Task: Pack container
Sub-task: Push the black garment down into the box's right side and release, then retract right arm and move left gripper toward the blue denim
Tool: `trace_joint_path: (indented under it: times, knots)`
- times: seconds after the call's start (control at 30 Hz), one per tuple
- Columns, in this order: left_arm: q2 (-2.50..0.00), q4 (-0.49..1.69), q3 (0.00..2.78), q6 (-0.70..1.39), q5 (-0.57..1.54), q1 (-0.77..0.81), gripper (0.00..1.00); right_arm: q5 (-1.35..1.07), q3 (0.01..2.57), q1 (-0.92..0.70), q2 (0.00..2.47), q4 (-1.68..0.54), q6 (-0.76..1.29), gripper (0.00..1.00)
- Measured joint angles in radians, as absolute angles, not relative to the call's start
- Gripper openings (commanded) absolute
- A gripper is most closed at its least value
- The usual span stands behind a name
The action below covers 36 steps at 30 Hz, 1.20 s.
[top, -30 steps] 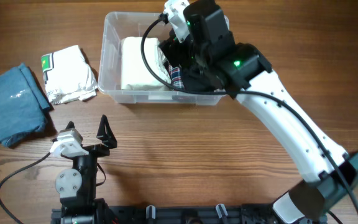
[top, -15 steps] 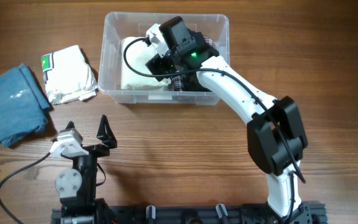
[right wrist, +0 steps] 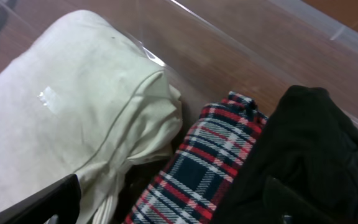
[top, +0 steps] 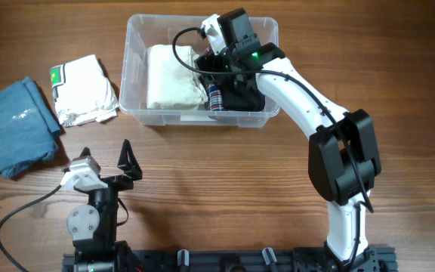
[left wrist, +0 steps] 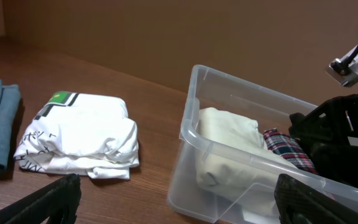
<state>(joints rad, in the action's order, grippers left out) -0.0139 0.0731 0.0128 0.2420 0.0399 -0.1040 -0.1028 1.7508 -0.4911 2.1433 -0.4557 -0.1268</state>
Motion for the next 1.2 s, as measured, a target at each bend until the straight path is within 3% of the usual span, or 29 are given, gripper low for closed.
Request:
trace_joint_path:
  times: [0.2,0.37,0.53,0.83,1.03,1.2]
  knots:
    - [-0.014,0.073,0.013,0.242,0.040,-0.104,1.00,-0.131,1.757,-0.495,2.103,-0.502,-0.088,1.00]
    - [-0.014,0.073,0.012,0.242,0.040,-0.104,1.00,-0.112,1.764,-0.475,1.841,-0.561,0.001,1.00]
    - [-0.014,0.073,0.013,0.242,0.040,-0.104,1.00,0.059,1.809,-0.341,1.613,-0.684,0.203,1.00]
    - [-0.014,0.073,0.013,0.242,0.040,-0.104,1.00,0.229,1.764,0.093,1.621,-0.953,0.544,1.00]
    - [-0.014,0.079,0.015,0.254,0.040,-0.104,1.00,0.206,1.748,0.134,1.622,-0.981,0.587,1.00]
    - [-0.097,0.273,0.212,0.284,0.022,-0.104,1.00,0.202,1.746,0.134,1.622,-0.982,0.595,1.00]
